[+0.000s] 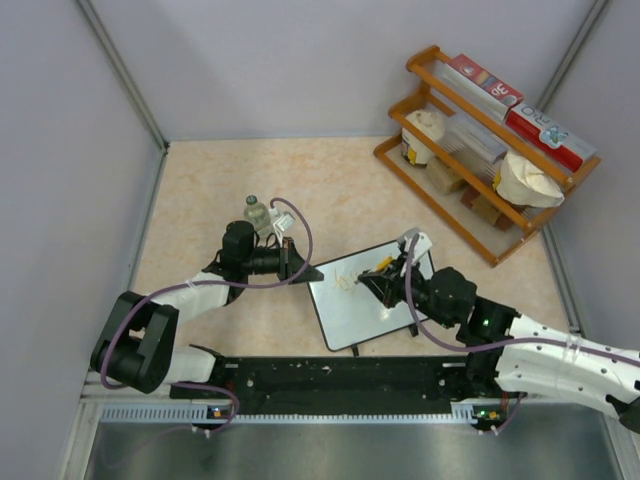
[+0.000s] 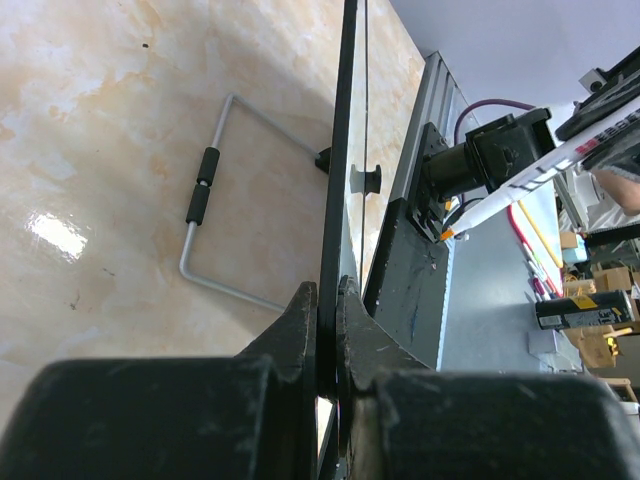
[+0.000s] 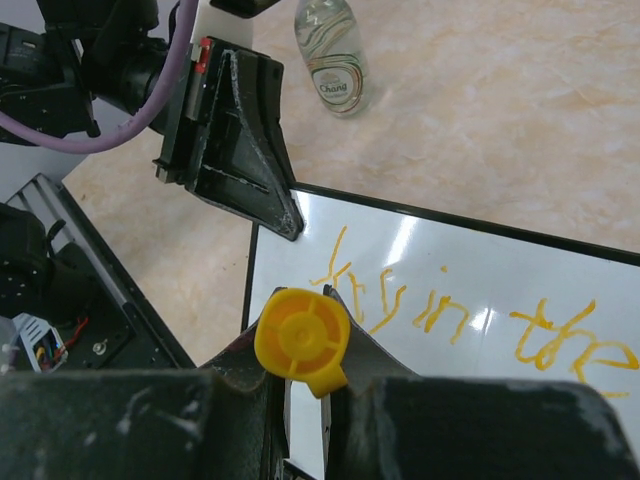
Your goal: Write a sentence on the whiteboard
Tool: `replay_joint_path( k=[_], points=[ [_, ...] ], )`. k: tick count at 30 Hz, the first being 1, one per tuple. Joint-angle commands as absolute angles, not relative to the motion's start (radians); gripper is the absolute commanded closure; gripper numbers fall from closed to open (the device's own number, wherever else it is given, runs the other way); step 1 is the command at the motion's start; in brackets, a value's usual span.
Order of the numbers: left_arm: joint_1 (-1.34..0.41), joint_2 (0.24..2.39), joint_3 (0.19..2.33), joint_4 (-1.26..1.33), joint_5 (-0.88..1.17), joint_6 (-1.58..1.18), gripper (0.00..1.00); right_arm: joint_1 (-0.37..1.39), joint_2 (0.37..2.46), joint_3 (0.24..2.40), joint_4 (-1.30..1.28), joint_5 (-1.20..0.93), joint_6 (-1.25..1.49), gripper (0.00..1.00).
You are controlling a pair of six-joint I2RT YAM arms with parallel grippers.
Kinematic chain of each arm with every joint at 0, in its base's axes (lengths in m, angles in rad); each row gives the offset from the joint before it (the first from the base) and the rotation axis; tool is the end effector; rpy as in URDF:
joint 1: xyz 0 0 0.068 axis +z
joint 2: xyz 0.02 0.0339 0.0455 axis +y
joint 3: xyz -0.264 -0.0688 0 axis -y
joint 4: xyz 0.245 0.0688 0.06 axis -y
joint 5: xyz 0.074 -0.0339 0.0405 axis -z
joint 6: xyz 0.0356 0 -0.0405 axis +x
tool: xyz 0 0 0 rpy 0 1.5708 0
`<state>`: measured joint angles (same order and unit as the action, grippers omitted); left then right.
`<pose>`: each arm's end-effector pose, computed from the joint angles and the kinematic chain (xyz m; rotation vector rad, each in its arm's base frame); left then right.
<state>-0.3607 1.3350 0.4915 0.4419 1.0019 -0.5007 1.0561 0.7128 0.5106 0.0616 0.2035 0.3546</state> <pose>0.2250 -0.1169 0.1907 0.5739 2.0137 -1.5233 0.0949 0.1532 0.2805 -0.4636 1.7265 0.8641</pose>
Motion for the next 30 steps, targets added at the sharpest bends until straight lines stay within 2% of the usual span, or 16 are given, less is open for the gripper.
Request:
replay_joint_path(
  k=[1, 9, 30],
  points=[
    [-0.360, 1.354, 0.453, 0.388, 0.879, -0.373, 1.00, 1.113, 0.770, 0.549, 0.133, 0.290, 0.311, 1.00],
    [-0.359, 1.351, 0.453, 0.387, 0.880, -0.371, 1.00, 1.173, 0.805, 0.542, 0.117, 0.334, 0.296, 1.00],
    [-0.360, 1.356, 0.454, 0.387, 0.882, -0.373, 1.00, 1.183, 0.781, 0.456, 0.077, 0.305, 0.365, 1.00]
  ],
)
